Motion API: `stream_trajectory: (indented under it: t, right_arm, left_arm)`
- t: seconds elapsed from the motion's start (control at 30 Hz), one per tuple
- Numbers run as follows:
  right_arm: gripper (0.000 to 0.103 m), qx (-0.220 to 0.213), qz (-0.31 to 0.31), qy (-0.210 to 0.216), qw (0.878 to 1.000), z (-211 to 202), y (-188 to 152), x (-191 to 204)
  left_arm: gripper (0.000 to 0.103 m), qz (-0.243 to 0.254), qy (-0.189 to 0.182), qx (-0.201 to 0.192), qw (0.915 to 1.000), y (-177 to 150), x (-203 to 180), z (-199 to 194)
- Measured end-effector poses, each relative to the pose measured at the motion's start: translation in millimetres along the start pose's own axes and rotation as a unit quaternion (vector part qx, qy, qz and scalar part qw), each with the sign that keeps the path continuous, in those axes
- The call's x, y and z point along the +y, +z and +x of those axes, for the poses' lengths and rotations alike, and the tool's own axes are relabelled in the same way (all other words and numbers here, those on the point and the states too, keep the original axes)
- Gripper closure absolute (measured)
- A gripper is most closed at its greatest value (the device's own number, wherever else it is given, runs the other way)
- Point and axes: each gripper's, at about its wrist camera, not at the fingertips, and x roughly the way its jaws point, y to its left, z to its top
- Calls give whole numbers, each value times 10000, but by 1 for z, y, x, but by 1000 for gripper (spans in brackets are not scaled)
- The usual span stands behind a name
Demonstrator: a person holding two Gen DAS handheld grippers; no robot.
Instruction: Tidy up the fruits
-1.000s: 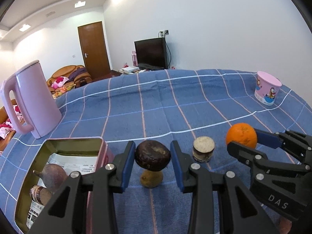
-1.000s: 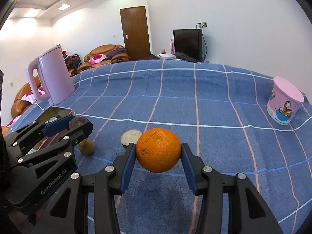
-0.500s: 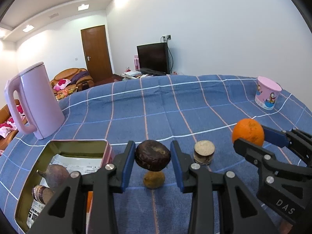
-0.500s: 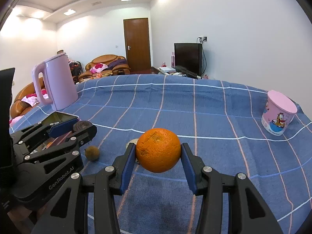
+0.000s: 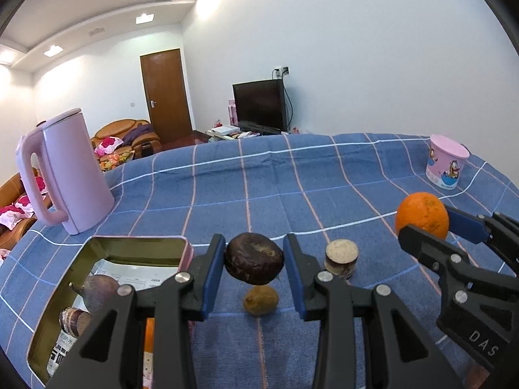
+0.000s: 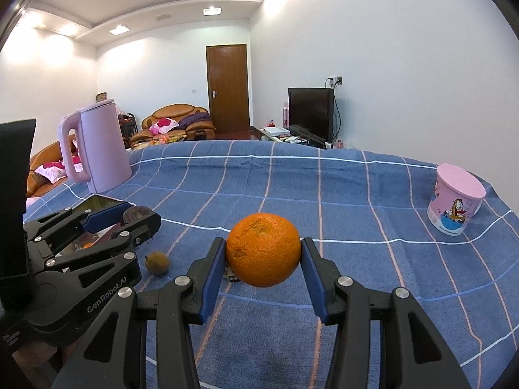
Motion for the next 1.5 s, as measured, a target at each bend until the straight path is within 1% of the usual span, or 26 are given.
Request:
stream_trajectory:
  t: [1.2,1.5]
  right_arm:
    - [55,-683,-21,-63,9976,-28,-5,1]
    - [55,-794,-16,-78,9968,-32,-5,2]
  left_arm:
    - [64,-127,219,-498,9984,-3,6,-20]
    - [64,-127,303,-611,9976,-4,7,-27]
